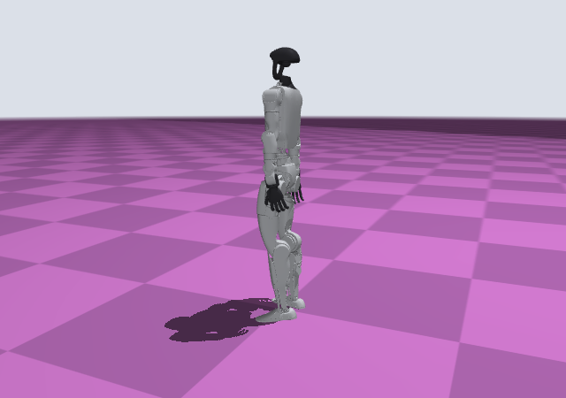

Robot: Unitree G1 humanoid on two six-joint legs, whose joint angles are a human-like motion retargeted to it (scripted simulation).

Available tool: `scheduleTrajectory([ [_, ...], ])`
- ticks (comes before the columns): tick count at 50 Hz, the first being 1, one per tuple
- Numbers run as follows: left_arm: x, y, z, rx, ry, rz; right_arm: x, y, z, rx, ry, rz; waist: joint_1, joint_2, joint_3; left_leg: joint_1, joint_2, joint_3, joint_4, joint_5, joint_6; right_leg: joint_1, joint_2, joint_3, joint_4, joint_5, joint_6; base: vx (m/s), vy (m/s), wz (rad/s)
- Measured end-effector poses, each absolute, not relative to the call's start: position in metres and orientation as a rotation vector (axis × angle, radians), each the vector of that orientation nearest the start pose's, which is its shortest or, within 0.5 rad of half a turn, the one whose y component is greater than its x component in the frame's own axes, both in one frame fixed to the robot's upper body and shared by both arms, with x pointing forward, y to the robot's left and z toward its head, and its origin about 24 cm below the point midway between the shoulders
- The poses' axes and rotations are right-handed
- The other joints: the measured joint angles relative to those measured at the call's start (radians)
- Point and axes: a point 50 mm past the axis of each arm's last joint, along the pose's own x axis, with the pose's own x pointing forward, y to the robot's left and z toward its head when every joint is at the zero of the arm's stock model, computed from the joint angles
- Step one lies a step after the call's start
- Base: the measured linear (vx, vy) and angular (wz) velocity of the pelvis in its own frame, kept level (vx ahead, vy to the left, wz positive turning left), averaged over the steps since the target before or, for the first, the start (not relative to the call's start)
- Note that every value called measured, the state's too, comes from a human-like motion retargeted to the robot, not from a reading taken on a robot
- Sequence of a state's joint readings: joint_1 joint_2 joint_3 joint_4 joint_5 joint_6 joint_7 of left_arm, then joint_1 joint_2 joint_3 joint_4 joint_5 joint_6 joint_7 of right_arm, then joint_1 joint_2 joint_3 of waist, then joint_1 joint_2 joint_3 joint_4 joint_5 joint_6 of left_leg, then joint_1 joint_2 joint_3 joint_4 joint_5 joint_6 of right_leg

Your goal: Upper body actions

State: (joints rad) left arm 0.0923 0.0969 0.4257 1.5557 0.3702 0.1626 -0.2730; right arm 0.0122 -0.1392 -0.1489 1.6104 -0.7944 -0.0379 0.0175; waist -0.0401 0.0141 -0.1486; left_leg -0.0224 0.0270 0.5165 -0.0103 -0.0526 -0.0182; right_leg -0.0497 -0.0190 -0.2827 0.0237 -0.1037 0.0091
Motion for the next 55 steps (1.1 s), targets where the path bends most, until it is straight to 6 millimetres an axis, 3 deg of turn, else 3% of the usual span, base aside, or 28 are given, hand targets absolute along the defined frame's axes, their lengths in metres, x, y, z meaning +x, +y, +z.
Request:
scheduleTrajectory([
  [22, -0.04, 0.175, -0.176, -0.226, 1.79, -0.061, -0.001, -0.203, -0.178, -0.576, 1.564, 0.443, -0.008, 0.005, 0.013, 0.0, 0.001, 0.001, 0.0, 0.001, 0.0, -0.001, 0.0, 0.0, 0.001, 0.001, 0.0, 0.0, 0.0, 0.0],
  [33, -0.027, 0.174, -0.178, -0.206, 1.749, -0.124, 0.006, -0.206, -0.177, -0.573, 1.558, 0.409, 0.0, 0.041, 0.051, -0.013, 0.025, 0.011, 0.032, -0.018, -0.004, -0.03, -0.001, 0.01, 0.023, 0.008, 0.0, -0.03, -0.03, -0.08],
  [35, -0.029, 0.176, -0.178, -0.225, 1.719, -0.12, 0.015, -0.203, -0.177, -0.507, 1.549, 0.383, 0.006, 0.036, 0.071, -0.025, 0.045, 0.03, 0.083, -0.032, -0.015, -0.032, -0.009, 0.015, 0.028, 0.012, -0.006, -0.07, -0.1, -0.36],
  [37, -0.041, 0.179, -0.177, -0.257, 1.738, -0.053, 0.043, -0.194, -0.176, -0.44, 1.483, 0.363, 0.037, 0.008, 0.109, -0.075, 0.066, 0.034, 0.206, -0.003, -0.019, -0.039, -0.037, 0.045, 0.035, 0.023, -0.011, -0.19, -0.16, -0.59],
  [40, -0.058, 0.185, -0.172, -0.333, 1.841, 0.046, 0.113, -0.161, -0.167, -0.405, 1.289, 0.4, 0.054, -0.056, 0.205, -0.23, 0.147, 0.027, 0.551, 0.184, -0.024, -0.043, -0.106, 0.042, 0.036, 0.04, -0.016, -0.39, -0.27, 0.2],
  [42, -0.076, 0.196, -0.166, -0.357, 1.907, 0.091, 0.157, -0.134, -0.154, -0.394, 1.147, 0.54, 0.092, -0.079, 0.232, -0.4, 0.182, -0.074, 0.78, 0.253, 0.006, -0.059, -0.117, 0.029, 0.018, 0.058, -0.025, -0.34, -0.32, 0.43],
  [44, -0.095, 0.206, -0.159, -0.38, 1.967, 0.133, 0.193, -0.115, -0.136, -0.407, 1.041, 0.684, 0.138, -0.088, 0.239, -0.517, 0.177, -0.145, 0.915, 0.212, 0.011, -0.069, -0.118, 0.012, -0.01, 0.082, -0.031, -0.22, -0.23, 0.12],
  [47, -0.121, 0.219, -0.148, -0.403, 2.035, 0.196, 0.234, -0.095, -0.111, -0.44, 0.868, 0.738, 0.201, -0.105, 0.261, -0.565, 0.26, -0.06, 1.053, 0.102, 0.071, -0.075, -0.132, 0.02, -0.009, 0.085, -0.039, -0.02, -0.03, -0.05],
  [51, -0.136, 0.222, -0.142, -0.441, 2.052, 0.295, 0.251, -0.077, -0.096, -0.47, 0.731, 0.741, 0.178, -0.112, 0.271, -0.526, 0.226, -0.072, 1.048, 0.071, 0.066, -0.056, -0.138, 0.035, 0.003, 0.065, -0.039, 0.08, 0.04, 0.14],
  [53, -0.134, 0.221, -0.143, -0.447, 2.047, 0.315, 0.242, -0.078, -0.102, -0.492, 0.749, 0.762, 0.152, -0.1, 0.254, -0.459, 0.181, -0.095, 0.948, 0.108, 0.039, -0.042, -0.126, 0.035, 0.007, 0.047, -0.033, 0.12, 0.11, 0.47],
  [55, -0.125, 0.217, -0.146, -0.451, 2.032, 0.307, 0.222, -0.086, -0.117, -0.52, 0.814, 0.784, 0.127, -0.09, 0.232, -0.351, 0.116, -0.116, 0.769, 0.169, 0.005, -0.023, -0.112, 0.033, 0.017, 0.022, -0.025, 0.24, 0.1, 0.59],
])
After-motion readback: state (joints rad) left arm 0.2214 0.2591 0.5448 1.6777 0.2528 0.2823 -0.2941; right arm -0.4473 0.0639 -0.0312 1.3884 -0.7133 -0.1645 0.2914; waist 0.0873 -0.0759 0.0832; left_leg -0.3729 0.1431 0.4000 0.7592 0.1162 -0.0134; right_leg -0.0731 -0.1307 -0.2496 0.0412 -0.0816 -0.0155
